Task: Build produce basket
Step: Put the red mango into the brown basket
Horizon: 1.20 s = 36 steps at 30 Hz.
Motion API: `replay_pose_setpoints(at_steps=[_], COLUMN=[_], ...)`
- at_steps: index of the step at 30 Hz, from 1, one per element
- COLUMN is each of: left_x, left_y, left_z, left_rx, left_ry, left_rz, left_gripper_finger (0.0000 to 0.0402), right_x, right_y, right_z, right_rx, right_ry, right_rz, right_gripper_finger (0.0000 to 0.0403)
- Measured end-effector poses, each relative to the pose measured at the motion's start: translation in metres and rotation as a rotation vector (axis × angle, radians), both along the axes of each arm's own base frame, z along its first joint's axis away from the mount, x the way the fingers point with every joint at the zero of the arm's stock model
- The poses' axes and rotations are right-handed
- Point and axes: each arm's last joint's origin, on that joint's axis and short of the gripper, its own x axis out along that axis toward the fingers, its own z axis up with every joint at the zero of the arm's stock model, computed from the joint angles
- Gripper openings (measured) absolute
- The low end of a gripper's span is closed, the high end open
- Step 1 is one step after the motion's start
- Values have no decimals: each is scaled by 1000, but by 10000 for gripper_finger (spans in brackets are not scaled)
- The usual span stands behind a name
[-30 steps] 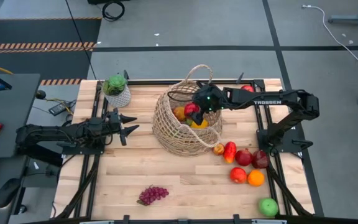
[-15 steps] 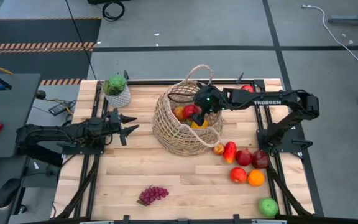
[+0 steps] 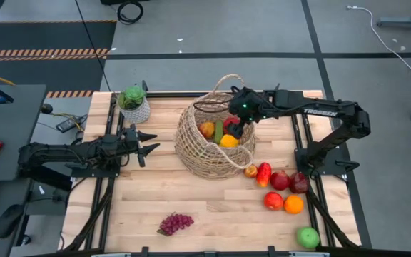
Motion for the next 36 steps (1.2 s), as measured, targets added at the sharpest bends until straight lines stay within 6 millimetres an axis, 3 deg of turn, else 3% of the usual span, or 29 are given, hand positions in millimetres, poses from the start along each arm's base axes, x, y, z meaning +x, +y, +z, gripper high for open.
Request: replay_pose_setpoints(at_steps=[5,8,12,23,28,33,36], left_x=[0,0,0,0,0,0,0], left_y=[0,0,0,0,0,0,0], left_z=[0,0,0,0,0,0,0], left_rx=[0,0,0,0,0,0,0], left_ry=[0,0,0,0,0,0,0], left_rz=[0,0,0,0,0,0,1], left_gripper_finger=[196,196,193,193,196,193,194], right_x=[-27,-43,-67,-113,-121,-123,-125], right_y=[9,12,7,-32,-49,-39,-28], right_z=[11,21,19,-34,-62,-89,-94], right_rx=[8,-74,-145,-136,-17,114,176], right_ry=[54,53,99,193,279,349,370], right_rz=[-65,-143,-273,-706,-760,-698,-677], right_gripper_finger=[377,373,368,363,363,363,363])
